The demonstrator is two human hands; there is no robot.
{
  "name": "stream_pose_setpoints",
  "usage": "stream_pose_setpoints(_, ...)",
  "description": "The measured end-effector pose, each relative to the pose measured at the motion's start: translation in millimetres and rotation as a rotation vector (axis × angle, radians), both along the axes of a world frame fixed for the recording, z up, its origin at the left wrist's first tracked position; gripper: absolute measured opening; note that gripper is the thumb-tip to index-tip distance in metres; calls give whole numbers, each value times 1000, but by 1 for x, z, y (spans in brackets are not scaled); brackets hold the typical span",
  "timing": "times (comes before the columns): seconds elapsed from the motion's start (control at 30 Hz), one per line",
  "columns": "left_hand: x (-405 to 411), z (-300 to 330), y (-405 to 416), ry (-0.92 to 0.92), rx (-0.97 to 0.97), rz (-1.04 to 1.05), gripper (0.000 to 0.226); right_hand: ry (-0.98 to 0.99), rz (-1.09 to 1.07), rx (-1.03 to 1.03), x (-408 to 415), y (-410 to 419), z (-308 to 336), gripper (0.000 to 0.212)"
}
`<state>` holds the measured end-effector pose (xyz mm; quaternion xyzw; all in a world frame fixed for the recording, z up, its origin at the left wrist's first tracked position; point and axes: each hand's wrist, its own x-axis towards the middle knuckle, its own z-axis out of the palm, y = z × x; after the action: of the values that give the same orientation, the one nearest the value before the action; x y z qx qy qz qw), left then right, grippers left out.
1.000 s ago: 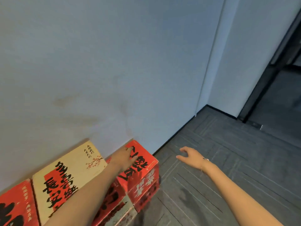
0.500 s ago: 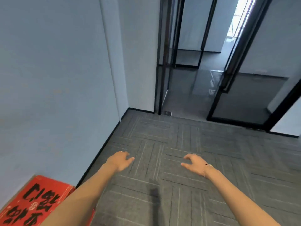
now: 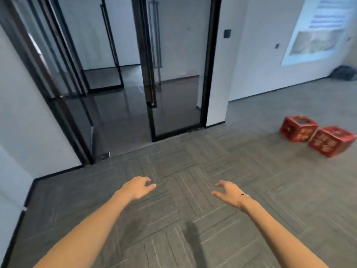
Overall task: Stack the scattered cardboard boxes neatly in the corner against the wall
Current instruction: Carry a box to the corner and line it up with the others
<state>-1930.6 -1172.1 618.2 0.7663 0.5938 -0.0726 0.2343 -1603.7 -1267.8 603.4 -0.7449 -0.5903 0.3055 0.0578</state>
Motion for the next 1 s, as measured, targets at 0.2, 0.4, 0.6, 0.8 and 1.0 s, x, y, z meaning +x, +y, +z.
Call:
stream_pose_setpoints(0.2,138,12,98,25,-16,-258,62,-33,-283,23,108,0,-3,50)
stream_pose_setpoints(0.4,289,41,156,42,92,-561,59,-44,-593,61,191,-31,23,49)
stream_pose_setpoints(0.6,421,33,134,7,56,-780,56,-26,-861,53,251,-100,30,49)
stream_pose_setpoints(0.8,550,21,95,-1,19,-953,57,-23,-1076,41,321,-169,19,48)
stream_pose_setpoints(1.0,697,8,44,-65,3,-1038,53,-37,-1189,47,426,-229,6,48)
